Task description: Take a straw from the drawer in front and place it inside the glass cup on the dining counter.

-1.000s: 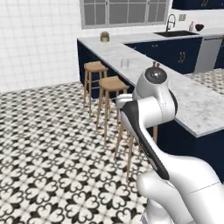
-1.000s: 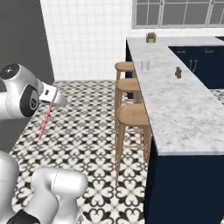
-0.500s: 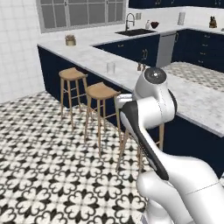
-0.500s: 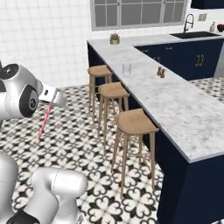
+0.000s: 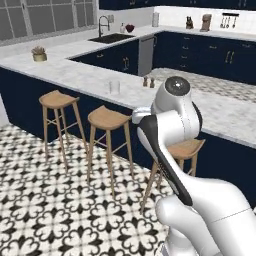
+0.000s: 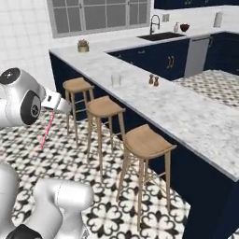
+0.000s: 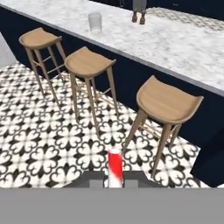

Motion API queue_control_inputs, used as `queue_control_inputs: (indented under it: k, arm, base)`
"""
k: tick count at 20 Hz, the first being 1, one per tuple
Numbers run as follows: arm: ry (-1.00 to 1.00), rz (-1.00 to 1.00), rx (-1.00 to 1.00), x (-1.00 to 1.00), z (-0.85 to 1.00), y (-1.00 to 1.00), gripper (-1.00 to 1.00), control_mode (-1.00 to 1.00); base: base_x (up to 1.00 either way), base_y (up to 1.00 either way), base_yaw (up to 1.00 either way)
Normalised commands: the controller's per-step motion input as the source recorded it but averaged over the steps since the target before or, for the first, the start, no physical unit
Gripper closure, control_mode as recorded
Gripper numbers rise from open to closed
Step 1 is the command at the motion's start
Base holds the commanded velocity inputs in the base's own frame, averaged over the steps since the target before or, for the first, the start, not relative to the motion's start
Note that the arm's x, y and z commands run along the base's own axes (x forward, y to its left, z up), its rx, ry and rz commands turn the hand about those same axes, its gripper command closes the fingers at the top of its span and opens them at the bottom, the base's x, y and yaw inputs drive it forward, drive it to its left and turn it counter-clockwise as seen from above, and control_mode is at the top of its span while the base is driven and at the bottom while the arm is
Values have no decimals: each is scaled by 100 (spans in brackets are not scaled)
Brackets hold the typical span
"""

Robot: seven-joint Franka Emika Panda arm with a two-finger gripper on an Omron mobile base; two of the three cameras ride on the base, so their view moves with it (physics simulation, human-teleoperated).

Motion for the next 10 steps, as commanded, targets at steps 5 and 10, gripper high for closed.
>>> queue_control_inputs:
  k: [5, 10]
  arm:
    - [0, 0, 0, 0, 0, 0, 100, 100]
    - [0, 0, 0, 0, 0, 0, 100, 100]
  base:
    - [57, 100, -49]
    - [52, 100, -48]
